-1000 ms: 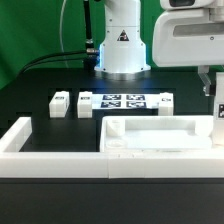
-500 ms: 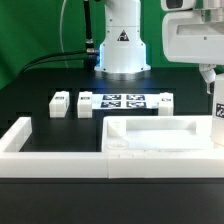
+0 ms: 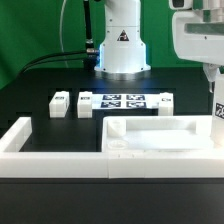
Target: Assemble desk
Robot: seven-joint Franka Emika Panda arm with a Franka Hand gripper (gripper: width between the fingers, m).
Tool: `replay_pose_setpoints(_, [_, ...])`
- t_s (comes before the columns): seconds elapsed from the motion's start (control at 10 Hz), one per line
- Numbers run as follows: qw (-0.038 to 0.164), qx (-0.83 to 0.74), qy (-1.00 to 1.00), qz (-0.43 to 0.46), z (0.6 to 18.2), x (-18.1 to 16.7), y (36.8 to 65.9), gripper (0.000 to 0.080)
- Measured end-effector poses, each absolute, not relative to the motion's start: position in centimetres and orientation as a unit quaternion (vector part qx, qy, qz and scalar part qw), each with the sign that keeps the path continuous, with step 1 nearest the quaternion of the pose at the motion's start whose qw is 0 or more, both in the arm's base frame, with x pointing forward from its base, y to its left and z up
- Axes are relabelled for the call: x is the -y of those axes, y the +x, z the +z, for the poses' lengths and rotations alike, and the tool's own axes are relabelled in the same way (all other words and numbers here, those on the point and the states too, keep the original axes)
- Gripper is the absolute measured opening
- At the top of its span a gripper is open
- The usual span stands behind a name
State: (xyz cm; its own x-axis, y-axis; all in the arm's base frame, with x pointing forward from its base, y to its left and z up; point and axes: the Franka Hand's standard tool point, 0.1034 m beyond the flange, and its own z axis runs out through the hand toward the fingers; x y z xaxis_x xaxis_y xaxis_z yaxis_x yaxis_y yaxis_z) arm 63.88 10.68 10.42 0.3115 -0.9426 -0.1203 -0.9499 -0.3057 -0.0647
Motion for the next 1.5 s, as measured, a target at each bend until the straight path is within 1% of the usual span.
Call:
replay_pose_setpoints(0.1, [0.070,-0.648,-0.758,0.037,10.4,-10.6,63.9,0.0288])
replay_pose_setpoints(0.4, [0.077,-0.763,-0.640,0.051,10.4,-10.9,63.7,0.0288])
replay_pose_setpoints(0.5, [0.082,-0.791,-0.604,0.053,10.4,-11.0,63.9,0.0288])
replay_pose_setpoints(0.7, [0.083,-0.806,-0.584,0.053,10.3,-11.0,64.0,0.0288])
replay_pose_setpoints(0.8, [0.080,-0.790,-0.606,0.053,10.3,-11.0,63.9,0.0288])
replay_pose_setpoints(0.9, [0.074,-0.758,-0.645,0.059,10.5,-11.0,63.9,0.0514])
replay_pose_setpoints(1.0, [0.062,-0.751,-0.654,0.071,10.9,-11.4,64.0,0.0514])
replay_pose_setpoints(1.1, [0.062,-0.737,-0.670,0.069,11.1,-11.7,64.2,0.0622])
replay_pose_setpoints(1.2, [0.066,-0.698,-0.710,0.065,10.9,-11.6,64.2,0.0641])
replay_pose_setpoints(1.5, [0.071,-0.630,-0.771,0.059,10.9,-11.6,64.1,0.0648])
